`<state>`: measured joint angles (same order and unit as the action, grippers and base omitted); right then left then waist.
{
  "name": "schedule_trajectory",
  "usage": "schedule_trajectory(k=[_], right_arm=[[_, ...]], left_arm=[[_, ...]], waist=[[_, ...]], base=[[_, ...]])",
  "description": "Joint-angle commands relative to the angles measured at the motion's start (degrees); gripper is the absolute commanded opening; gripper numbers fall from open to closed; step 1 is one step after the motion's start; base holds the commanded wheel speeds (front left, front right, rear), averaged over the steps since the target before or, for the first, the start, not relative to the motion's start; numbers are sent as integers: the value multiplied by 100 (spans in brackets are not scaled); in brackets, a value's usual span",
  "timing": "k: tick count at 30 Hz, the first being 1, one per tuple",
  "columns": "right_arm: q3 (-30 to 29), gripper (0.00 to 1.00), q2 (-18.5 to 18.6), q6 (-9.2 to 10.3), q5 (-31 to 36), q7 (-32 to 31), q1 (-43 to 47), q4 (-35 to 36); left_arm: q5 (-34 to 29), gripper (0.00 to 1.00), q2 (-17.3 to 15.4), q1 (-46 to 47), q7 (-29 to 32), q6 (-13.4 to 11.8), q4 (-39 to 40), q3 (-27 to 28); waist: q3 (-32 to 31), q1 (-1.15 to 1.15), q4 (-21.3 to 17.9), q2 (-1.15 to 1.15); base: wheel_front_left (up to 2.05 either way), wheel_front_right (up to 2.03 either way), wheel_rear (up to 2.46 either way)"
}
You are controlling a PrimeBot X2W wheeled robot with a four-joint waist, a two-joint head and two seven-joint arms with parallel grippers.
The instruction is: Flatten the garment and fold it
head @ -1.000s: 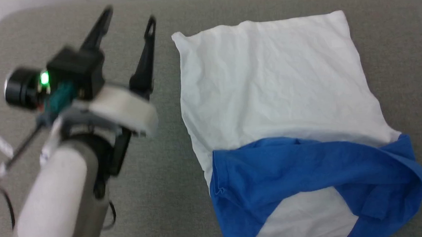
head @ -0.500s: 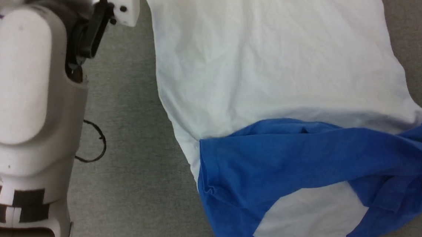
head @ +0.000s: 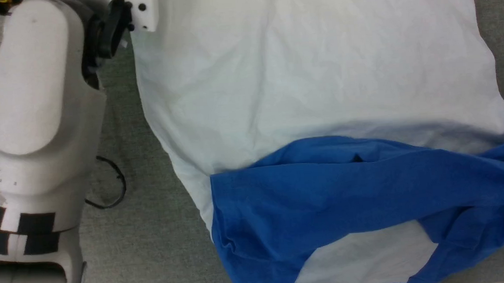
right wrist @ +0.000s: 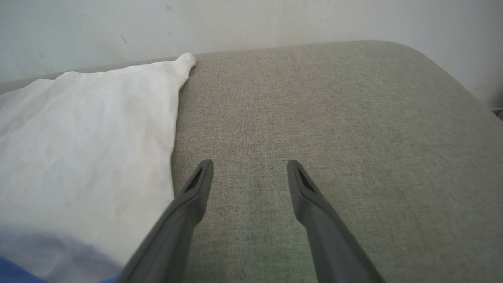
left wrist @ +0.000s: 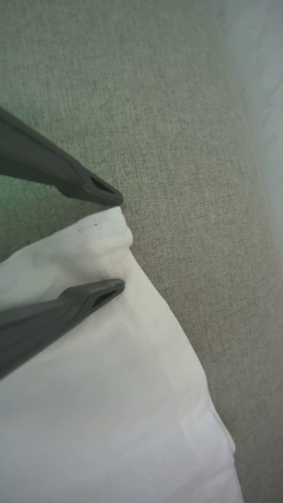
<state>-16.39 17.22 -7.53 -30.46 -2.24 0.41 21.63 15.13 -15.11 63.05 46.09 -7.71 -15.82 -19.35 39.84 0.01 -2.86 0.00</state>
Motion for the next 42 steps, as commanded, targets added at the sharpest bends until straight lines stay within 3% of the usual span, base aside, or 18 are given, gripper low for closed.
schedule_trajectory(k=[1,2,9,15,19,22,25,28,29,32,42], right_arm=[[12,100,41,4,-50,55,-91,-30],[20,100,56,4,-56,66,-111,-48],[43,100,323,4,-533,-18,-425,276],[-297,100,1487,4,-1283,-794,-1686,1069],[39,100,1843,4,-1897,-1791,-2974,536],[556,100,1969,4,-1761,-2543,-3873,-169],[876,100,1856,4,-1599,-3003,-4385,-704],[1313,100,1544,4,-913,-3498,-5249,-1801],[1313,100,1544,4,-913,-3498,-5249,-1801],[1553,100,1253,4,-288,-3705,-5742,-2758],[1571,100,977,4,355,-3779,-6126,-3804]], left_arm=[[-42,15,-110,-99,45,-55,7,-2],[-79,0,-163,-122,33,-65,28,-10],[-52,0,-258,-422,-266,-91,97,3],[74,0,-183,-666,-535,1,82,-63],[98,0,-84,-684,-698,52,73,-154],[107,0,44,-612,-776,68,79,-239],[104,0,133,-551,-802,57,85,-291],[72,0,289,-433,-847,21,103,-399],[72,0,289,-433,-847,21,103,-399],[53,0,461,-323,-885,18,109,-531],[22,0,719,-97,-914,33,120,-765]], waist=[[103,-1,-106,0],[106,-1,-118,0],[-90,-1,-151,0],[-395,-1,-82,0],[-457,-1,46,0],[-404,-1,191,0],[-335,-1,284,0],[-185,-1,451,0],[-185,-1,451,0],[-47,-1,640,0],[222,-1,1001,0]], base=[[0,0,0],[0,0,0],[0,0,0],[0,0,0],[0,0,0],[0,0,0],[0,0,0],[0,0,0],[0,0,0],[0,0,0],[0,0,0]])
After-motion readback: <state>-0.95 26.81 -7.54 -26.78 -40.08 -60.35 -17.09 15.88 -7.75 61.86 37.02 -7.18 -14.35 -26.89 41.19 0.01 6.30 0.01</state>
